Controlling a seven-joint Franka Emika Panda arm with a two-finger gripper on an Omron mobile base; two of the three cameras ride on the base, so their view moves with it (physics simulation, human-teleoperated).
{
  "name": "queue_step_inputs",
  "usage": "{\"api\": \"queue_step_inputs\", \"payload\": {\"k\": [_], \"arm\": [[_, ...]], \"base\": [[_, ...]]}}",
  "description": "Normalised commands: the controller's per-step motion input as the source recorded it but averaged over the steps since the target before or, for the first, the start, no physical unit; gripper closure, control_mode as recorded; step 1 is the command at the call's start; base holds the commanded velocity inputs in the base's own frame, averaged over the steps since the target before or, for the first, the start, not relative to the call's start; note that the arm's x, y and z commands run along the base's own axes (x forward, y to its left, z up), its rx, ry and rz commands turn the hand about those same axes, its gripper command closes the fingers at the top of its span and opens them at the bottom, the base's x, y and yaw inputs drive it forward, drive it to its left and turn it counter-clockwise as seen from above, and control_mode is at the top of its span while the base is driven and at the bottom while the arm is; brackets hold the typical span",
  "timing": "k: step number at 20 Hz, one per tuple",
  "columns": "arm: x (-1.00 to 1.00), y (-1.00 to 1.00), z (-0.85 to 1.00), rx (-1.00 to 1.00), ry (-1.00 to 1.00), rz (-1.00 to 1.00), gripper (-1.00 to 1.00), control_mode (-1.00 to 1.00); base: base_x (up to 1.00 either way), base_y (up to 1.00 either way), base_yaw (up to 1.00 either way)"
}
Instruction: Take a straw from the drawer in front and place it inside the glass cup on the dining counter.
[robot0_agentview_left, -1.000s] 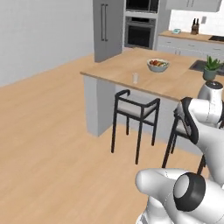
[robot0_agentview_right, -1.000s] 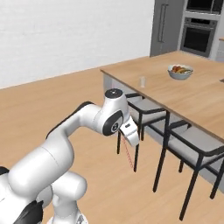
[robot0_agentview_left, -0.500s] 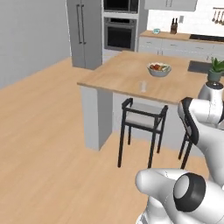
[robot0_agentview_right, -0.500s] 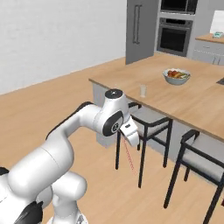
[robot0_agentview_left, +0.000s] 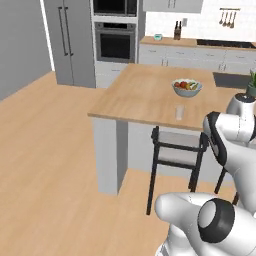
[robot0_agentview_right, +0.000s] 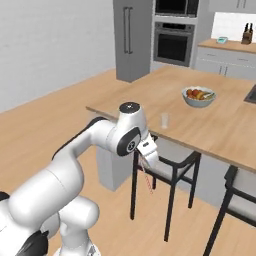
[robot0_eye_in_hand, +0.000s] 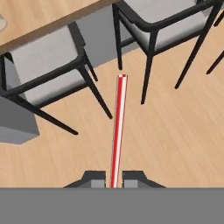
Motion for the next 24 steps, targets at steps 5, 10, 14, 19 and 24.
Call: {"api": "queue_step_inputs", "payload": {"k": [5, 10, 14, 19, 24], "arm": [[0.00, 0.00, 0.00, 0.00, 0.00, 0.00, 1.00, 1.00], [0.00, 0.00, 0.00, 0.00, 0.00, 0.00, 1.00, 1.00], [0.00, 0.00, 0.00, 0.00, 0.00, 0.00, 1.00, 1.00], [0.00, 0.00, 0.00, 0.00, 0.00, 0.00, 1.00, 1.00], [0.28, -0.03, 0.00, 0.00, 0.01, -0.04, 1.00, -1.00]], "base": [[1.00, 0.07, -0.30], [1.00, 0.01, -0.29], [1.00, 0.47, -0.34], [0.95, 0.67, -0.38], [0.50, 0.12, -0.15]]}}
